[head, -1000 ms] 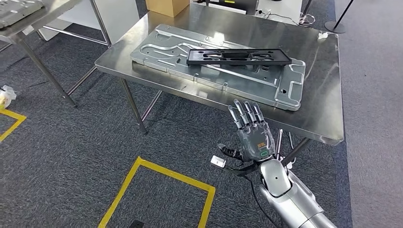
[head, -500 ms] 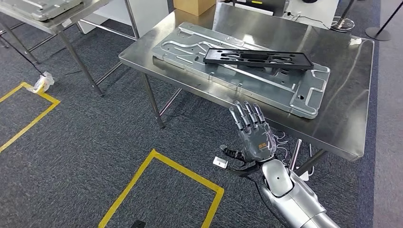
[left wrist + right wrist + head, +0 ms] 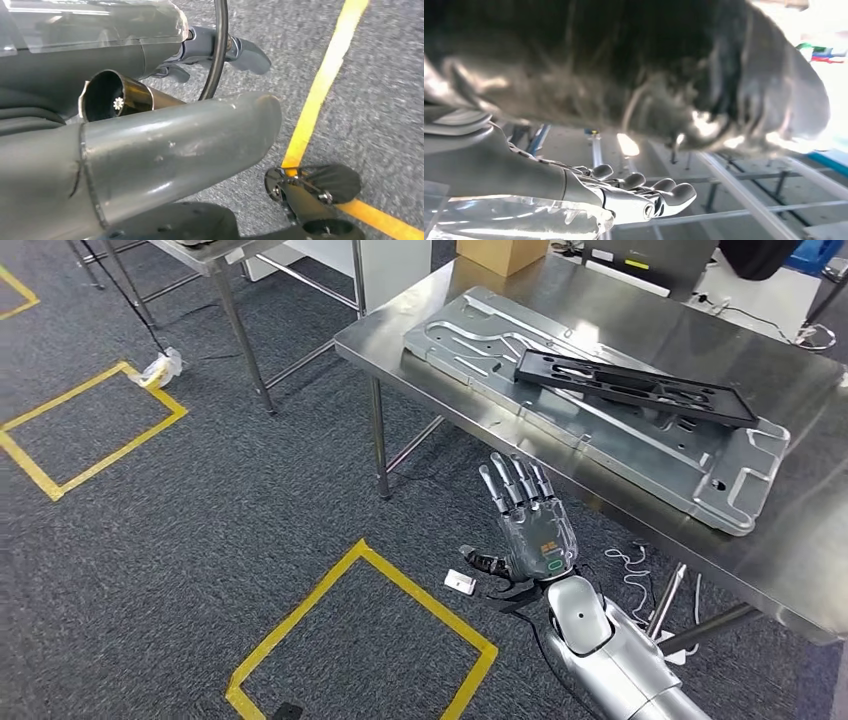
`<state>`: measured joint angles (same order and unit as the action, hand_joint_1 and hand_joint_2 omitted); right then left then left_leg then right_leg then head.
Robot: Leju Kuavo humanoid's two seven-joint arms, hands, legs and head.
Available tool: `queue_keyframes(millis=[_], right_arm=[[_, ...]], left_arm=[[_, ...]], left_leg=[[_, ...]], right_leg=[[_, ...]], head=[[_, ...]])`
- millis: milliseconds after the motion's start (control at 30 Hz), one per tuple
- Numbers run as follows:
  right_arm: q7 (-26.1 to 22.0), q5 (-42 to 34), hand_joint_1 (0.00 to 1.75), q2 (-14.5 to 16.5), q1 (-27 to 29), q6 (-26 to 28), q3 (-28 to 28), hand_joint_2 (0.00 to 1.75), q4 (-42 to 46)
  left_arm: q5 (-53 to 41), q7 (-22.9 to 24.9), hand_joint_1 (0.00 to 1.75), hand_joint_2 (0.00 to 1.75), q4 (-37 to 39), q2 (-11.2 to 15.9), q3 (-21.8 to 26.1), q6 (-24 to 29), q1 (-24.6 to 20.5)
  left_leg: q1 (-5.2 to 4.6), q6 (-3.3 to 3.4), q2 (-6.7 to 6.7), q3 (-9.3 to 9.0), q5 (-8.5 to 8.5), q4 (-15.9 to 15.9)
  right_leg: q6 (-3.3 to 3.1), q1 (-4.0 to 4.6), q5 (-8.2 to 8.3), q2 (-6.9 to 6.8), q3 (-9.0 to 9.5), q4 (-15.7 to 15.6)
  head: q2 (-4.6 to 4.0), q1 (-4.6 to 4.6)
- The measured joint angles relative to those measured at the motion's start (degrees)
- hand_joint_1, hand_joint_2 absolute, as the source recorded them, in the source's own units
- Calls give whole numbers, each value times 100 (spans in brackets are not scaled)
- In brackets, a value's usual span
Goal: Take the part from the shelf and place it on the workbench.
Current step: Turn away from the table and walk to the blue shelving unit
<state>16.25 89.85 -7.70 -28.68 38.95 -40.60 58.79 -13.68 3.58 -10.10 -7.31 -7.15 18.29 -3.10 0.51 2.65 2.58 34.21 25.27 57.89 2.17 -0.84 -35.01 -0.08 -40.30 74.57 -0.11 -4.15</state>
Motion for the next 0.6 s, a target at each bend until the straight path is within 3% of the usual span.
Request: queue_keyframes(millis=[33,67,133,200,267,300,367,400,433,500,533,600], right_arm=[[0,0,0,-1,6,0,-5,0,-10],[1,0,0,-2,4,0,-9,0,-17],[8,0,0,-14,-6,-1,-10,0,-22],[19,0,0,-29,-11,0,-13,0,-28],[26,0,0,-34,-18,1,-15,0,-28],[32,0,0,-35,-26,1,-15,0,-28],[42,0,0,-35,-41,1,-16,0,-25],[47,0,0,-38,-42,1,-16,0,-28],[49,0,0,-42,-37,1,-16,0,-33],[52,0,0,-52,-22,0,-17,0,-48],[53,0,0,-54,-18,0,-17,0,-52],[58,0,0,-55,-19,1,-18,0,-54]], left_arm=[[-4,4,0,0,0,1,1,5,6],[-5,7,0,0,0,1,3,11,9],[-6,9,0,0,0,-5,5,21,2],[-6,10,0,0,0,-15,9,28,-8],[-6,12,0,0,0,-18,20,31,4],[-7,12,0,0,0,-19,26,32,18],[-7,14,0,0,0,-17,35,36,25],[-7,16,0,0,0,-17,37,38,15],[-7,18,0,0,0,-16,39,39,0],[-7,18,0,0,0,-16,42,40,-13],[-7,18,0,0,0,-16,43,40,-6],[-9,18,0,0,0,-16,44,45,5]], left_leg=[[-2,0,81,5,-1,13],[-3,-4,165,7,1,27],[-1,-28,318,23,1,53],[18,-90,457,73,-19,60],[38,-180,595,112,-56,27],[35,-212,553,125,-55,30],[10,-261,212,234,86,245],[12,-274,-7,365,240,519],[17,-294,-138,535,410,860],[39,-332,-210,813,594,1414],[48,-347,-225,826,549,1450],[59,-353,-328,526,229,902]], right_leg=[[-15,1,120,16,41,-90],[-37,2,330,69,186,-402],[-99,-7,673,358,539,-1173],[-143,-4,757,567,704,-1558],[-181,0,758,476,732,-1617],[-212,-9,777,399,761,-1663],[-276,-33,818,229,830,-1765],[-296,-26,822,140,851,-1785],[-311,-18,814,48,856,-1783],[-323,-7,781,-148,851,-1751],[-320,-5,762,-237,849,-1733],[-289,-6,708,-394,853,-1681]], head=[[0,0],[0,0],[0,3],[0,7],[0,8],[0,10],[0,36],[0,51],[0,67],[0,74],[0,74],[0,74]])
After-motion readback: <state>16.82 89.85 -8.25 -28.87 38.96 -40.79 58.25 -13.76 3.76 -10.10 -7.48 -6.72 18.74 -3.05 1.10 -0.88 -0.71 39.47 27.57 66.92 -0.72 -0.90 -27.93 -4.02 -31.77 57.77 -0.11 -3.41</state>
